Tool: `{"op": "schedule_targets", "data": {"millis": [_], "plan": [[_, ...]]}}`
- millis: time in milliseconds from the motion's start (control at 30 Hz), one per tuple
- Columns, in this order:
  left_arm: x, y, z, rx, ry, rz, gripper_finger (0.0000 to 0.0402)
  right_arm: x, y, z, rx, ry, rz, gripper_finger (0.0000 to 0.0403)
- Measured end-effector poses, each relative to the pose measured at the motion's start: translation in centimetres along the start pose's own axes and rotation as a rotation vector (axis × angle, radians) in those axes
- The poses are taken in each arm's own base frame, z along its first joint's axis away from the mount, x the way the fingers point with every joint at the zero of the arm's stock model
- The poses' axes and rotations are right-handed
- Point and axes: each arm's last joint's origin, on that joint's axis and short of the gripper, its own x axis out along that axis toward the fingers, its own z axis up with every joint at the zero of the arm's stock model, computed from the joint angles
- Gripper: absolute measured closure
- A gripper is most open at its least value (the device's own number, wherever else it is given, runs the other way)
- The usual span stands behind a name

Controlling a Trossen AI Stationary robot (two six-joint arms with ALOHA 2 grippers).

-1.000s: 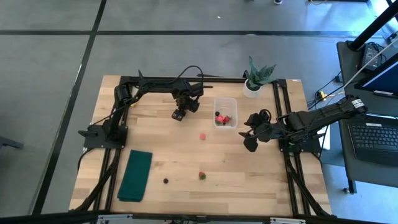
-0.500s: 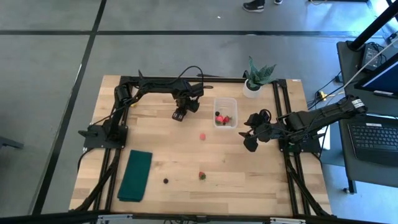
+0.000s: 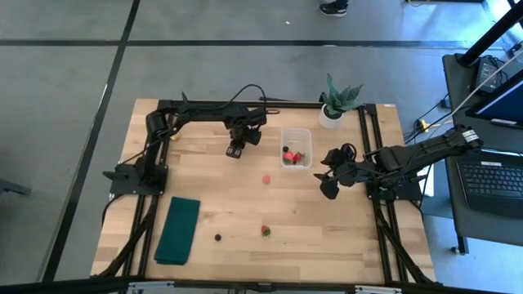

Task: Pick and placing Produce into tupperware
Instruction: Put the top red strawberry into the transparent container

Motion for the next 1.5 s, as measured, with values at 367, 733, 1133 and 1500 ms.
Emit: {"op": "schedule_targets", "data": {"millis": [367,733,1133,1500], "plan": [[-9.3,-3.3,3.3,0.033,-0.304,0.179,0.0312,0.0,0.0,0.0,-0.030,0.002,-0.002,0.0136],[-15.6,-6.2,9.1,0.125,-0.756,0.364,0.0311,0.0,0.1,0.1,-0.011,-0.013,0.010,0.0136],[-8.1,-3.9,12.1,0.013,-0.697,0.252,0.0318,0.0,0.3,0.2,0.051,-0.018,0.031,0.0136],[-3.9,-2.3,12.1,-0.104,-0.619,0.141,0.0313,0.0,0.3,0.2,0.073,-0.008,0.048,0.0136]]}}
